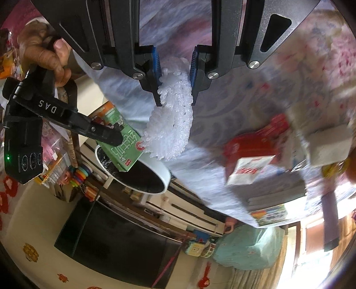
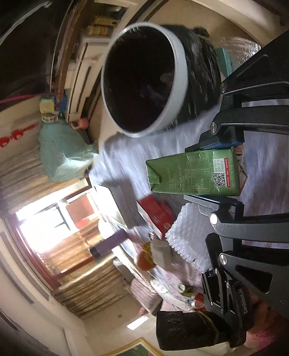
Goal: Collect trash
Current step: 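Carry the foam net and green carton over the trash bin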
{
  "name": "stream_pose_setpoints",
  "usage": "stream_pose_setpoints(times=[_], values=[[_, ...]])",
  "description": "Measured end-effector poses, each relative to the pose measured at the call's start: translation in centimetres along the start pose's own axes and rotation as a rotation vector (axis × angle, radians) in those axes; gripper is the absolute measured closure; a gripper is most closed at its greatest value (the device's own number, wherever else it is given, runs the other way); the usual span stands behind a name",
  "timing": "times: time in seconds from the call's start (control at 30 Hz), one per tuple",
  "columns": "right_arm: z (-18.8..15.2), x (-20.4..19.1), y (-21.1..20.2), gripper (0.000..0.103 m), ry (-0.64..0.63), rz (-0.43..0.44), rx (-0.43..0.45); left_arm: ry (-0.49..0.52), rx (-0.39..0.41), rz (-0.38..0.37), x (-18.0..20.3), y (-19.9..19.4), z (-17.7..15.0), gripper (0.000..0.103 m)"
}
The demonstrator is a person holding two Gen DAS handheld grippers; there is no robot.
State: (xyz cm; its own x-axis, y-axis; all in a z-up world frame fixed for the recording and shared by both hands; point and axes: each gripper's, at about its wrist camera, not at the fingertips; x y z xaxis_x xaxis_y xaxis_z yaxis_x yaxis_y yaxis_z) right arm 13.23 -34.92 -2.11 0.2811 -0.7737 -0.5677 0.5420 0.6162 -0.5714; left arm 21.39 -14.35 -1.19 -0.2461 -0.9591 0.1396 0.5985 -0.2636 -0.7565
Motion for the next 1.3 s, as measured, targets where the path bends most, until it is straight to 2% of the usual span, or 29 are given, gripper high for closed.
stream_pose_setpoints(times=[0.5, 1.3], values=[[2.5, 5.3, -3.3, 0.07, 0.067, -0.067, 0.084, 0.064, 0.002, -0.02, 4.7, 4.1, 4.4, 0.083], [5.2, 10.5, -3.6, 0.07, 0.117, -0.116, 0.099, 0.107, -0.003, -0.01, 9.3, 9.5, 9.6, 0.083]])
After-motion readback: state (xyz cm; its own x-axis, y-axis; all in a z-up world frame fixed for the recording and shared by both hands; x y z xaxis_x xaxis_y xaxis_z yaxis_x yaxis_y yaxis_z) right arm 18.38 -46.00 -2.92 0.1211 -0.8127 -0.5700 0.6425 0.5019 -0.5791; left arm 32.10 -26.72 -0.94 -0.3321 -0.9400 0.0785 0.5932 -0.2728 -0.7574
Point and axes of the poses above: each gripper's, at about its wrist camera, not at the fingertips, and y roughly the way its jaws point, x to its right, z to its top, and after that the axes turned 13 degrees about z, right-handed
